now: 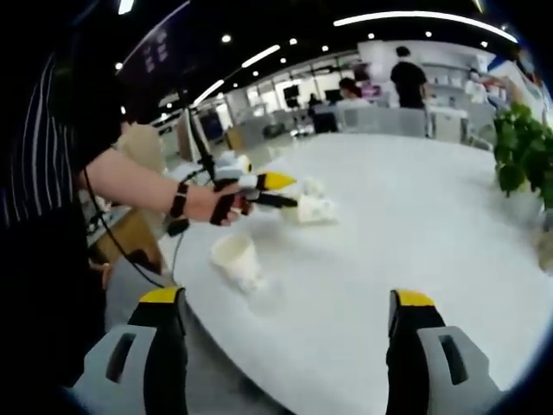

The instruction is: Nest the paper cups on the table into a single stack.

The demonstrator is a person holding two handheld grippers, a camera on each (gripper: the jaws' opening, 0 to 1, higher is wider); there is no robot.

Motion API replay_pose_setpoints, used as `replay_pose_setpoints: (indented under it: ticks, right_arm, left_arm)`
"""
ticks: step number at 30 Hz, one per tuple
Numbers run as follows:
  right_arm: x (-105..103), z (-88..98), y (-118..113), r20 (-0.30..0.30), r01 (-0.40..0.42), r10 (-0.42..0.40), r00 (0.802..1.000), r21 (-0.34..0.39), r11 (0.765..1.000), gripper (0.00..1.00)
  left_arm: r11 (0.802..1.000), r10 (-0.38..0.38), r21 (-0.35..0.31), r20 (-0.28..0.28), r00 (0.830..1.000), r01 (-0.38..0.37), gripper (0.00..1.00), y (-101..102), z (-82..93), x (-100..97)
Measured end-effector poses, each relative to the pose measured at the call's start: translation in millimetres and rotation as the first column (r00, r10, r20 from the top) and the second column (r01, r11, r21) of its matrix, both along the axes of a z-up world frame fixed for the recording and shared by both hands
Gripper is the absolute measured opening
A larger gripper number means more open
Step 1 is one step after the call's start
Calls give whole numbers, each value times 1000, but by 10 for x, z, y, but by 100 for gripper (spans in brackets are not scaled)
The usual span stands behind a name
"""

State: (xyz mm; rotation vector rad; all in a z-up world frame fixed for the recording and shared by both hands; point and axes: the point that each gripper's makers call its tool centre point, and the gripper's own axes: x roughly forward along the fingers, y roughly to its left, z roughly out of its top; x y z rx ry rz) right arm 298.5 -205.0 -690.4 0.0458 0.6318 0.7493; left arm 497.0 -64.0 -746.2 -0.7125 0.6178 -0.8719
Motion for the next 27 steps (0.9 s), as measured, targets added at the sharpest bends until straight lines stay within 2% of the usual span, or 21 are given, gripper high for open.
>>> replay_pose_setpoints:
  ticks: [10,14,19,21,24,27]
  right_arm:
    - [-9,-29,-43,-11,12,-12,1000,6,1000,95]
    - [19,23,-50,-13,37,-36,999,44,998,95]
    - [51,28,-80,0,34,-34,999,26,999,95]
    - [59,14,-107,-6,40,-40,999,28,999,95]
    - [61,10,-126,-7,44,-43,999,27,999,95]
    - [55,8,-133,-10,45,-44,999,28,999,95]
  left_arm:
    - [1000,5,-9,-3,1000,-5,73,-2,-52,66]
    - [1000,21,-11,-15,1000,-21,65,18,-77,95]
    - [1000,20,3,-5,1000,-20,56,7,-109,103]
    - [1000,30,9,-23,999,-29,52,8,-142,112]
    - [999,47,29,-19,999,-46,39,32,-175,143]
    - [996,71,64,-10,997,-70,21,64,-235,176]
